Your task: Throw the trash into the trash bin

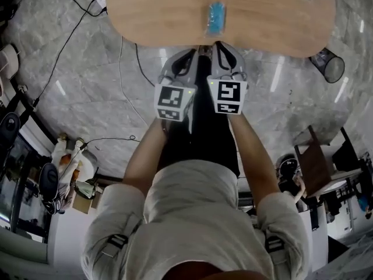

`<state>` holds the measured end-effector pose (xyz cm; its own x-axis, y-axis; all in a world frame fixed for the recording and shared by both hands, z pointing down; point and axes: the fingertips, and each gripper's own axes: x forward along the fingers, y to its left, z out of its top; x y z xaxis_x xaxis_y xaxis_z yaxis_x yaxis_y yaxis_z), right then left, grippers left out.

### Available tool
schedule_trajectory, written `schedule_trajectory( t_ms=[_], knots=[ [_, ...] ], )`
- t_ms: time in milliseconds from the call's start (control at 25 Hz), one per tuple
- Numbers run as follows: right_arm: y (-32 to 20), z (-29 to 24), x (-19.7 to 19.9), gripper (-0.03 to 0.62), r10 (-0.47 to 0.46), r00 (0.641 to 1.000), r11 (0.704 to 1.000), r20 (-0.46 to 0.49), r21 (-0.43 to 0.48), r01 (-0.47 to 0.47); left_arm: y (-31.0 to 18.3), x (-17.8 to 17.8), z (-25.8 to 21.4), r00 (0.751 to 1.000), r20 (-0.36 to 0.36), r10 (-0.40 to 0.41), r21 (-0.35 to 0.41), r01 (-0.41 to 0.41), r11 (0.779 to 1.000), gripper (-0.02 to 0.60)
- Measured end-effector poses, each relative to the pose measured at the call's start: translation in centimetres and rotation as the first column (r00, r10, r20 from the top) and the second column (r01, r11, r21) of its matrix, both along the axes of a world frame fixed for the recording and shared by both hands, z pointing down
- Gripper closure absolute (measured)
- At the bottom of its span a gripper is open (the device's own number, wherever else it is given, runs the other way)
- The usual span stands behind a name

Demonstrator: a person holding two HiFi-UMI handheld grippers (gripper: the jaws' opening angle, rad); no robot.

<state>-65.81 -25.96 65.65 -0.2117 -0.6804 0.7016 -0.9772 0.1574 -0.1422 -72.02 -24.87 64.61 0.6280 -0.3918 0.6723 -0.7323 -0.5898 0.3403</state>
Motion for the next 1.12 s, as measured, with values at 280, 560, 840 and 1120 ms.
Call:
schedule_trajectory(
  t_ms=[280,560,840,1120],
  knots=[
    [-1.3,7.4,1.7,0.464,0.016,1.0,0.988,-0.005,-0.154,-0.016,-0.3,-1.2,2.7,0.998,0.047,-0.036,-0.053,0.038,0.998,0.561],
    [-2.1,15.0,2.0,0.431,-0.066,0.998,0.957,-0.012,-0.284,0.059,-0.3,-2.2,4.7,0.989,0.094,-0.115,-0.079,0.123,0.989,0.561],
    [-3.4,15.5,1.6,0.572,-0.131,0.988,0.952,-0.081,-0.287,0.103,-0.1,-3.4,3.4,0.982,0.088,-0.165,-0.088,0.173,0.981,0.562],
    [-4.3,7.4,0.8,0.576,-0.091,0.995,0.983,-0.05,-0.165,0.081,-2.9,-3.4,-1.7,0.982,0.054,-0.181,0.0,0.182,0.983,0.562]
  ],
)
